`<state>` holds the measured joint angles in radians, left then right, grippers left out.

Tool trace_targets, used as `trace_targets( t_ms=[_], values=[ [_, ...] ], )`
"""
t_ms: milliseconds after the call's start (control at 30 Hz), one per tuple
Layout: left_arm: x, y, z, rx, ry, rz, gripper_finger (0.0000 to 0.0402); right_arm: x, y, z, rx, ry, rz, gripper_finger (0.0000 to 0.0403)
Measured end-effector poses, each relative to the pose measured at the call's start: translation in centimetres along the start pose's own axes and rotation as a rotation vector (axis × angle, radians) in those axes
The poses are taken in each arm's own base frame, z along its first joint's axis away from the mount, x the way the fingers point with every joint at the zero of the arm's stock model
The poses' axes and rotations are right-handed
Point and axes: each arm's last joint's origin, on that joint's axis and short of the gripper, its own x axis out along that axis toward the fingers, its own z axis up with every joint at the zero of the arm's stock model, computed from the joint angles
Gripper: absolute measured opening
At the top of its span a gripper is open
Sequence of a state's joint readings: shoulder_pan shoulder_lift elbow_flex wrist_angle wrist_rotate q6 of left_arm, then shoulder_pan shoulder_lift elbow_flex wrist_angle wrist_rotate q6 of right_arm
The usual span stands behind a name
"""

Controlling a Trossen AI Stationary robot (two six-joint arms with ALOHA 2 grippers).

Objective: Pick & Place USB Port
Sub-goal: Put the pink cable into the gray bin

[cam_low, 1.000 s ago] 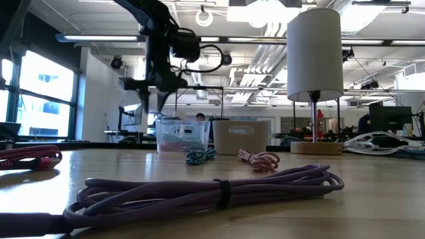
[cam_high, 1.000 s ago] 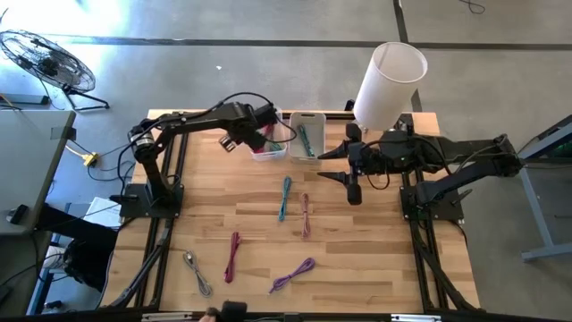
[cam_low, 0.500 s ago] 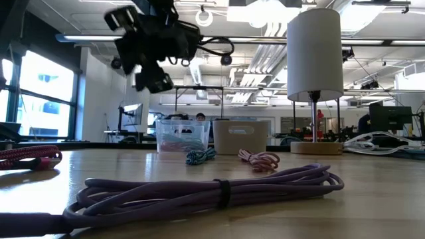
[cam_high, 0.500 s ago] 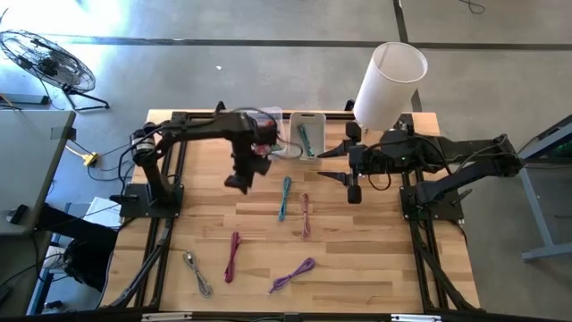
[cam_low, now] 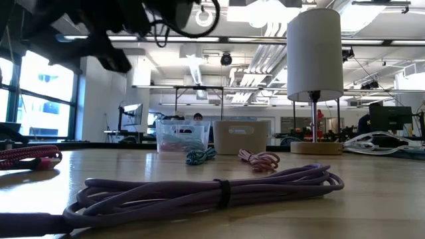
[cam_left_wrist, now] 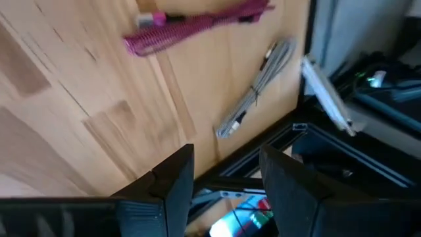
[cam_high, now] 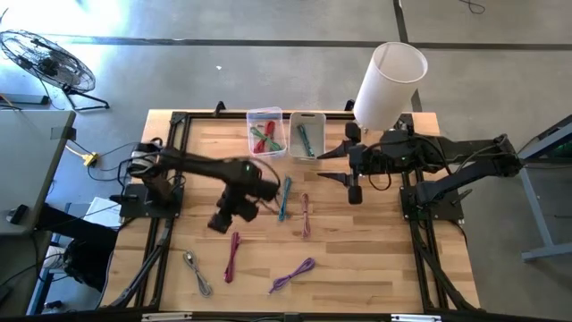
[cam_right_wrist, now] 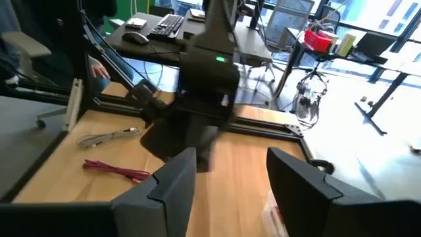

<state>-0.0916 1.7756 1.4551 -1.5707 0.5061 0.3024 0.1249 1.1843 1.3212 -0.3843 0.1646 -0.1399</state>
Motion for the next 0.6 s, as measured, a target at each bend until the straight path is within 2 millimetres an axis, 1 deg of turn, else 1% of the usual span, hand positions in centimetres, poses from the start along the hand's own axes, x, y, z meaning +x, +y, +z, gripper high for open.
trace_targets(
  t_ms=[200,333,467,600],
  values=[
    [1.9,-2.8,0.6,-0.102,0.068,0.136,0.017,0.0,0.3,0.0,0.054,-0.009,0.081,0.0179],
    [3.0,-4.5,1.3,-0.156,0.043,0.202,0.017,-0.2,1.3,0.2,0.06,-0.021,0.192,0.0179],
    [4.0,-6.4,2.1,-0.268,-0.057,0.234,0.017,-0.7,3.3,0.4,-0.011,-0.051,0.363,0.0179],
    [4.2,-8.9,2.4,-0.438,-0.256,0.286,0.017,-1.9,5.0,0.6,-0.091,-0.073,0.484,0.0179]
  ],
)
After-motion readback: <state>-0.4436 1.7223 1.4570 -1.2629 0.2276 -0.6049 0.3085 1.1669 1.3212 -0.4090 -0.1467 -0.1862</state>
